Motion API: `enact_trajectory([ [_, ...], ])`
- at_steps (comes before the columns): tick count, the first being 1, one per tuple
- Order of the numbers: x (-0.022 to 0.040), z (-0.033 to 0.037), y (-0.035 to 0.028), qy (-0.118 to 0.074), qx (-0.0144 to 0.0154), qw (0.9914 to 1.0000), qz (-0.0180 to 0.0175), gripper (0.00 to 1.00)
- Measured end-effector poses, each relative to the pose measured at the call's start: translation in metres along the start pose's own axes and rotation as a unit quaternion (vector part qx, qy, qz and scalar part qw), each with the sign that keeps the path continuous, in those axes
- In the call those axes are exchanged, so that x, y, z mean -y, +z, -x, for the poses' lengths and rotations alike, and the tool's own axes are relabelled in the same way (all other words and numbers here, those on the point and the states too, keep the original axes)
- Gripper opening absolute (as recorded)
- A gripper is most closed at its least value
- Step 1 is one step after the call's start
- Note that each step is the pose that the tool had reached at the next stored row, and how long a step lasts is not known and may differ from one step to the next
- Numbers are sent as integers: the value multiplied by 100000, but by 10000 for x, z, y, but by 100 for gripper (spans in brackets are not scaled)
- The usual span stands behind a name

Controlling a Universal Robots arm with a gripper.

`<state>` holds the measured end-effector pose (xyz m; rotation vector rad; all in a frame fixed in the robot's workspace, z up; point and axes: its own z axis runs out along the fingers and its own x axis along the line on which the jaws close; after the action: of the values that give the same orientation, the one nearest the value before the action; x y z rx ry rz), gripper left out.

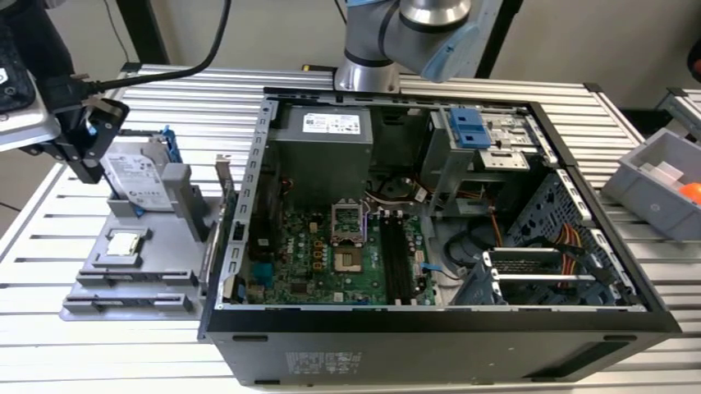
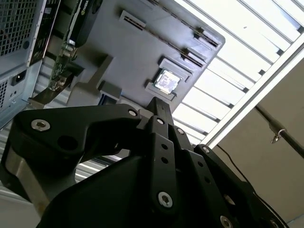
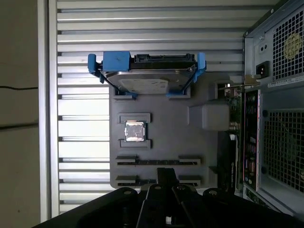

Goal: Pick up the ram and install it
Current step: 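Reach for the ram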

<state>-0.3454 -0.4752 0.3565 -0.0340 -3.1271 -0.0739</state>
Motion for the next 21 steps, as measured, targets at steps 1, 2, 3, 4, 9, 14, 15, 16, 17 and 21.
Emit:
enact_trajectory([
  [1, 0, -2, 2, 8, -3, 100000, 1, 0],
  [2, 1, -3, 4, 9, -1, 100000, 6, 0],
  [3, 2, -4, 6, 6, 2, 100000, 7, 0],
  [4, 3, -5, 8, -4, 4, 100000, 9, 0],
  [9, 11, -6, 13, -119, -12, 100000, -3, 0],
  [14, 15, -7, 21, -201, -18, 100000, -7, 0],
  [15, 15, -7, 23, -212, -16, 100000, -4, 0],
  [16, 15, -7, 25, -223, -17, 100000, -5, 0],
  [17, 15, -7, 26, -233, -22, 100000, -7, 0],
  [21, 16, -7, 34, -269, -20, 100000, -7, 0],
])
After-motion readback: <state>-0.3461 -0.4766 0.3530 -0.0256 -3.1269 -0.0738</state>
